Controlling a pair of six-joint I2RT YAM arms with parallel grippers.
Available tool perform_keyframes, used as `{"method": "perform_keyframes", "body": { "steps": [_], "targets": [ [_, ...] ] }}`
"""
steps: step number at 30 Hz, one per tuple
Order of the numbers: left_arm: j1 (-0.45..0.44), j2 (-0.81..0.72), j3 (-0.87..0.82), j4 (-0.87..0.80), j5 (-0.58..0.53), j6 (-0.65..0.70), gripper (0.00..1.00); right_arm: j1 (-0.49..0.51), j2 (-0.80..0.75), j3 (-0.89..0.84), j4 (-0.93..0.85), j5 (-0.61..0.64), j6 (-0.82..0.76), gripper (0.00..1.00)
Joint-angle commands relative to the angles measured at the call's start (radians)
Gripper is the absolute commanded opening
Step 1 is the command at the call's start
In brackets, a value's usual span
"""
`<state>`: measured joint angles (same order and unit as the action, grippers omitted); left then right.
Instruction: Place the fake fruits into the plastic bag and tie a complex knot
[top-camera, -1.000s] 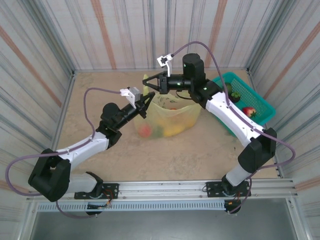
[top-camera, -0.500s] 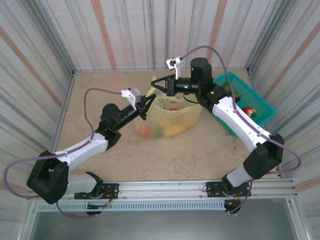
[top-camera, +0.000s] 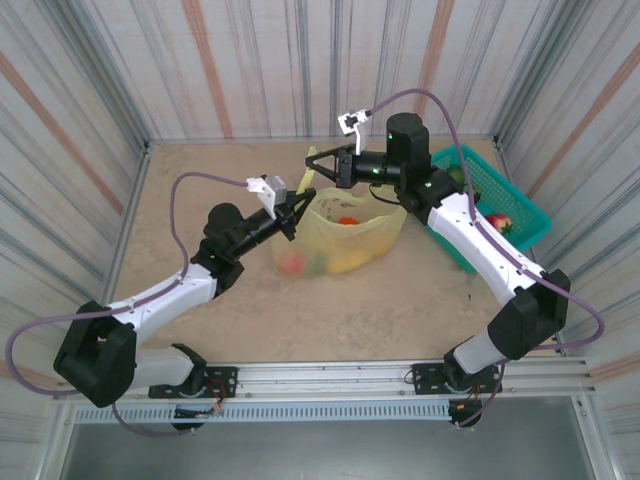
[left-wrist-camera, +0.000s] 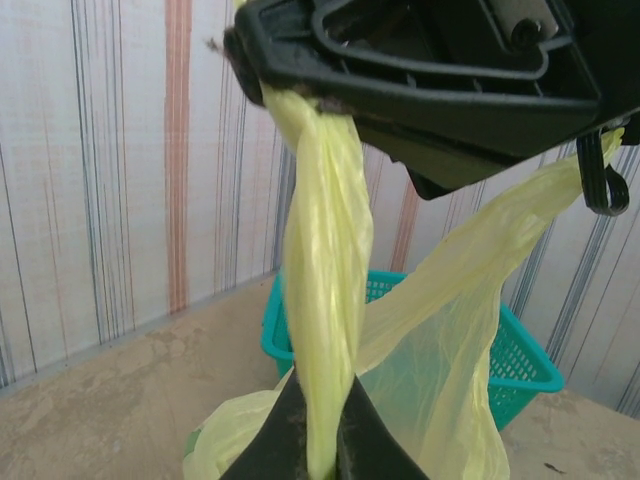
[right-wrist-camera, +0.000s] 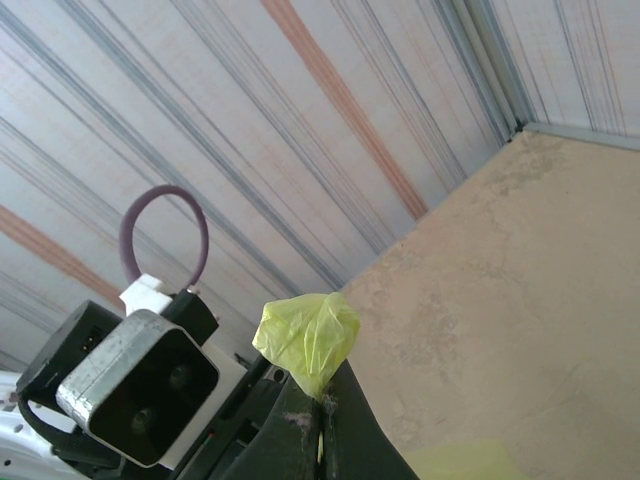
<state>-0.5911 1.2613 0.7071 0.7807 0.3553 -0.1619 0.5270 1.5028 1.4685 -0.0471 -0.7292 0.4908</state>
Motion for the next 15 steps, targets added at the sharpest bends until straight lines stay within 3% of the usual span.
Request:
{"method": "perform_keyframes", "body": {
  "steps": [1,3,6,10,15],
  "targets": [
    [-0.005,0.016,0.023,-0.035,-0.001,-0.010,0.09,-0.018,-0.045,-0.009,0.073,0.031,0.025,0.00],
    [-0.004,0.015,0.024,-0.035,-0.002,-0.008,0.09,-0.018,-0.045,-0.011,0.073,0.031,0.023,0.00],
    [-0.005,0.004,0.025,-0.043,-0.003,0.002,0.00,-0.019,-0.054,-0.020,0.065,0.039,0.016,0.00],
    [-0.006,-0.021,0.010,-0.045,-0.010,0.025,0.00,-0.034,-0.088,-0.065,0.048,0.118,0.004,0.01],
    [-0.007,-0.044,0.039,-0.205,-0.067,0.070,0.00,-0.022,-0.064,-0.011,-0.106,0.154,-0.087,0.05]
  ]
}}
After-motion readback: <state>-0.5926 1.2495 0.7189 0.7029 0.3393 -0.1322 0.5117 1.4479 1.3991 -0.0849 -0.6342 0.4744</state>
